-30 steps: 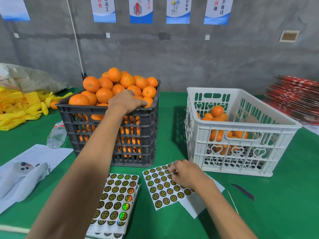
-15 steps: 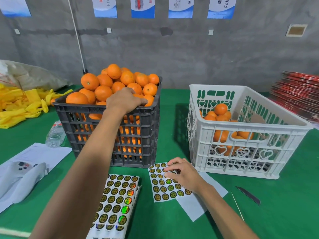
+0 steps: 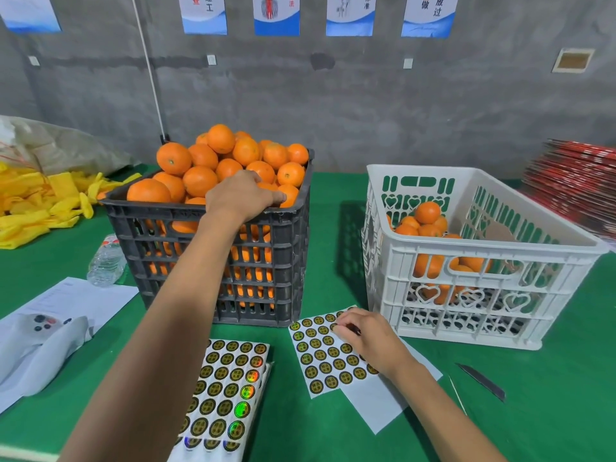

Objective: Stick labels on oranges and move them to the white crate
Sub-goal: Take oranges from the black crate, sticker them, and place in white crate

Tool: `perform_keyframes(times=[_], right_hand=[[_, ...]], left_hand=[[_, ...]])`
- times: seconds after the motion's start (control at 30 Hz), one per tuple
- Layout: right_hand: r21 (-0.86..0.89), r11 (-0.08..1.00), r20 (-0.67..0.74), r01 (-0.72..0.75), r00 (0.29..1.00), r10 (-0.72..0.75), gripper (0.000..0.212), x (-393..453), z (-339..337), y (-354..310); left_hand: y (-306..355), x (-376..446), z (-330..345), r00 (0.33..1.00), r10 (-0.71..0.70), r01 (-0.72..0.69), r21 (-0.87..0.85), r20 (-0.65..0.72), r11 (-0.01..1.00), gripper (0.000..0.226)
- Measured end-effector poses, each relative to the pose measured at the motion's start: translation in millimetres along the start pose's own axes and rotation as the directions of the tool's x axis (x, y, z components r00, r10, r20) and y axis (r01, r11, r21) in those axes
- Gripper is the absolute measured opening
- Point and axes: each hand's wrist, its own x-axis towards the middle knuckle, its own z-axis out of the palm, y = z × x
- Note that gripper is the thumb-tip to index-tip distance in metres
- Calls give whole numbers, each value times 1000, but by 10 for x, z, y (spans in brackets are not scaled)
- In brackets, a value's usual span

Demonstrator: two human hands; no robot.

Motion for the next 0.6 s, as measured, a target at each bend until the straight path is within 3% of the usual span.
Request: perform_keyframes(times=[0.1, 0.2, 0.33, 0.47, 0.6], right_hand=[[4, 996, -99, -87, 991, 87, 28, 4, -9, -99], [207, 963, -254, -175, 941, 226, 39, 162, -77, -378], [382, 916, -495, -121, 810, 313, 41, 634, -404, -900], [308, 951, -707, -38, 659, 255, 41, 1100, -906, -1327], [227, 974, -765, -21, 615, 192, 39, 1359, -1178, -1580]], left_hand=[[14, -7, 1, 1000, 3, -3, -11, 2, 1000, 79], [28, -48, 11, 996, 48, -53, -84, -70, 995, 78], [75, -122, 39, 939, 242, -289, -178, -242, 941, 69], [179, -215, 37, 846, 432, -495, -159, -313, 854, 68], [300, -235, 2, 786, 500, -565, -93, -364, 820, 68]])
